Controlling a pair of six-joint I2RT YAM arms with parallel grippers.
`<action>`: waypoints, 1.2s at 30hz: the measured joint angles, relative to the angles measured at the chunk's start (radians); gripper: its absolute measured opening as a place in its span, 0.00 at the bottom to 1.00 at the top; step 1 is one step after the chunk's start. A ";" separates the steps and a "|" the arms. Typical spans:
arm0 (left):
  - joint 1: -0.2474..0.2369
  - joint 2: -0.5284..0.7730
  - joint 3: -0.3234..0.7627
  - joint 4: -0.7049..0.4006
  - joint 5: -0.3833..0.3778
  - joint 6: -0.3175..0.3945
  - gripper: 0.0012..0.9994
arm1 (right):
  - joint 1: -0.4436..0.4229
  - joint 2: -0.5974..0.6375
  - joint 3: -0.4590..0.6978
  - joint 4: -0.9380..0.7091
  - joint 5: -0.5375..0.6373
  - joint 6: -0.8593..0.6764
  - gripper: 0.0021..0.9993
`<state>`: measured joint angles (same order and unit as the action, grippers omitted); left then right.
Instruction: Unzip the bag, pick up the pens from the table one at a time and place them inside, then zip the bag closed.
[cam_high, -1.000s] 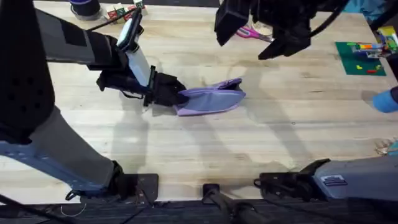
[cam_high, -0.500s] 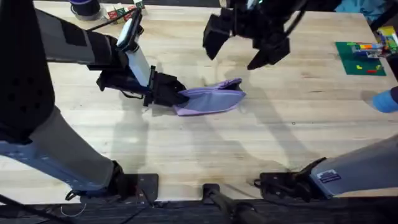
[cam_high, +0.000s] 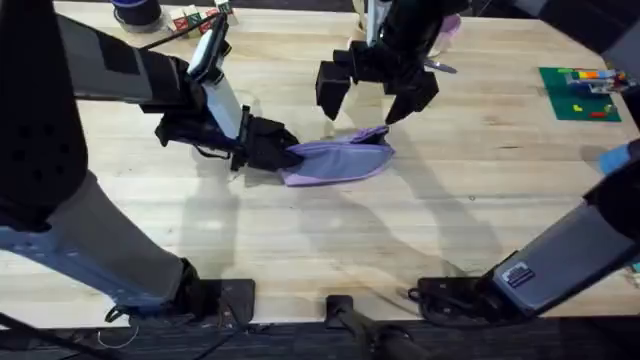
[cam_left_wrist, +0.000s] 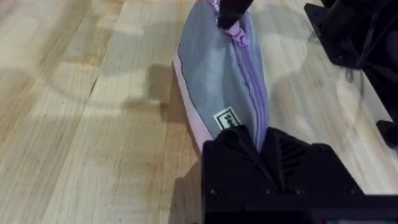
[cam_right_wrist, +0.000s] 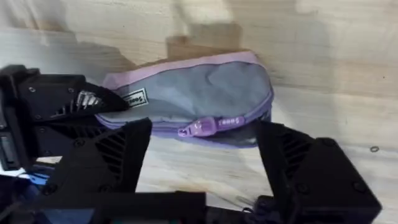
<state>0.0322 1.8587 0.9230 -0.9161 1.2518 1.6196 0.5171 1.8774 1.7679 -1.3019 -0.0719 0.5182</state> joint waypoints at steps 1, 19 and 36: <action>0.000 0.000 0.000 0.000 0.000 0.000 0.04 | 0.000 0.005 0.000 0.001 0.000 -0.008 0.99; 0.000 0.000 0.000 0.000 0.000 0.000 0.04 | 0.006 0.016 0.000 0.003 0.000 -0.086 0.98; 0.000 0.000 0.000 0.000 0.000 0.000 0.04 | 0.010 0.047 -0.010 -0.003 0.000 -0.108 0.96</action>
<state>0.0322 1.8587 0.9230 -0.9157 1.2518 1.6196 0.5274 1.9247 1.7576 -1.3052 -0.0715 0.4107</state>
